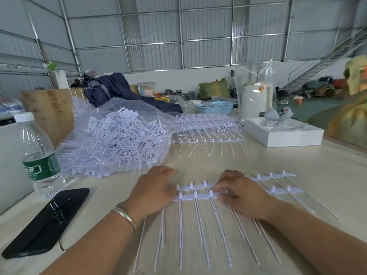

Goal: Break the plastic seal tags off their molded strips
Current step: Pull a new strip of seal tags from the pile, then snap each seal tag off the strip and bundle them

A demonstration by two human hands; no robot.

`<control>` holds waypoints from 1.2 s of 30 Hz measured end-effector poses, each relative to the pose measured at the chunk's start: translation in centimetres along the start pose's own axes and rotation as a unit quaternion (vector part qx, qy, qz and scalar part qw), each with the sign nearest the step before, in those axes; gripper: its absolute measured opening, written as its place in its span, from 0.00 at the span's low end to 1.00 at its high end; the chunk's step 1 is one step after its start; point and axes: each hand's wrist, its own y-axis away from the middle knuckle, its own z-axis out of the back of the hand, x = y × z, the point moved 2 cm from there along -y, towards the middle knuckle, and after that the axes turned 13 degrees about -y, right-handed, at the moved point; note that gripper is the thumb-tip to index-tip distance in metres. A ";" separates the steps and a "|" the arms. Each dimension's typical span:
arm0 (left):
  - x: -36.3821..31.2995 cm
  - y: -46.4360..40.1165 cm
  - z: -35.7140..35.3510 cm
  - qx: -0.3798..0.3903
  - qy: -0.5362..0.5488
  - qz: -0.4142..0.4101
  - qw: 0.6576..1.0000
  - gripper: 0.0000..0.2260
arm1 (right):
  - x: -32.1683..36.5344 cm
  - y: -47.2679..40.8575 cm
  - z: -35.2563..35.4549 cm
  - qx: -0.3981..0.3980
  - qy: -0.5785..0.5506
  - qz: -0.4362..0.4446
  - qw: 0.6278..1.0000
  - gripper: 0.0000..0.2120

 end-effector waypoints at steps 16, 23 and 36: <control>0.0 0.6 -0.9 -0.006 0.057 0.065 0.996 0.12 | -2.2 0.2 1.0 -0.010 -0.093 -0.131 0.987 0.19; -0.2 1.1 -0.9 -0.055 0.151 0.180 0.971 0.11 | -2.5 0.1 1.3 -0.056 -0.046 -0.165 0.984 0.11; -1.6 1.6 0.9 -0.210 0.150 0.145 0.955 0.09 | 0.0 0.6 3.5 -0.284 0.052 -0.081 0.954 0.04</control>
